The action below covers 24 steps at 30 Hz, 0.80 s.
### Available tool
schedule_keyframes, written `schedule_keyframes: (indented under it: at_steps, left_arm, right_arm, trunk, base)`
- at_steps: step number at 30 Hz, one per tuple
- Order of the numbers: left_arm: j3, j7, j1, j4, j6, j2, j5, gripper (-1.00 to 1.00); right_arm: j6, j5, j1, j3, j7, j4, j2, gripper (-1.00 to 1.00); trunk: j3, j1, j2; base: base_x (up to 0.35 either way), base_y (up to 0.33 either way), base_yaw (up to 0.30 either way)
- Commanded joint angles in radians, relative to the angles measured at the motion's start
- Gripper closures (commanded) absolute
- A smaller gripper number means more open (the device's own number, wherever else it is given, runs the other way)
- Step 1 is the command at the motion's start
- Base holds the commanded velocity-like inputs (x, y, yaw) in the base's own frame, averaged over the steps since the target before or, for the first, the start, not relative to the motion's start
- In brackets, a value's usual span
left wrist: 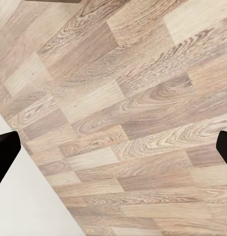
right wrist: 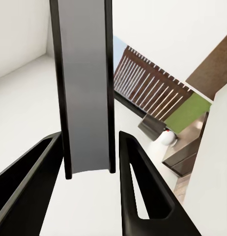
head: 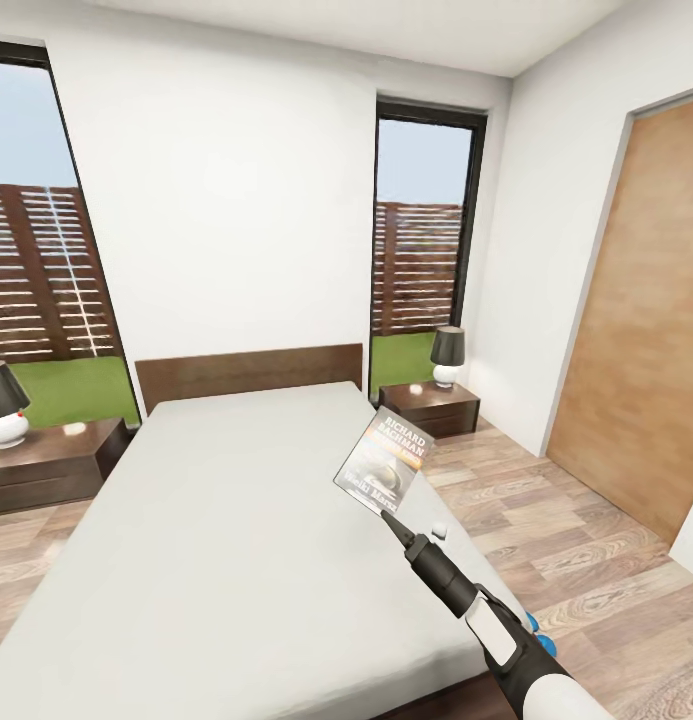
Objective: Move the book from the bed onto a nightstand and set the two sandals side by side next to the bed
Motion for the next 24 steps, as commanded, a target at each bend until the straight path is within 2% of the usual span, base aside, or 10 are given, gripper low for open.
schedule_keyframes:
  at_steps: [1,24]
  left_arm:
    - [-0.009,0.002,0.001,-0.001,-0.002,0.0,0.01,-1.0]
    - [-0.009,0.002,0.001,-0.001,-0.002,0.0,0.011,-1.0]
  right_arm:
    - [0.011,-0.008,0.0,0.0,0.002,0.001,0.0,1.0]
    - [0.01,-0.008,0.0,0.0,0.002,0.002,0.0,1.0]
  trunk:
    - [0.0,0.0,0.0]
    - [0.0,0.0,0.0]
  base:
    - [0.0,0.0,0.0]
    - [0.0,0.0,0.0]
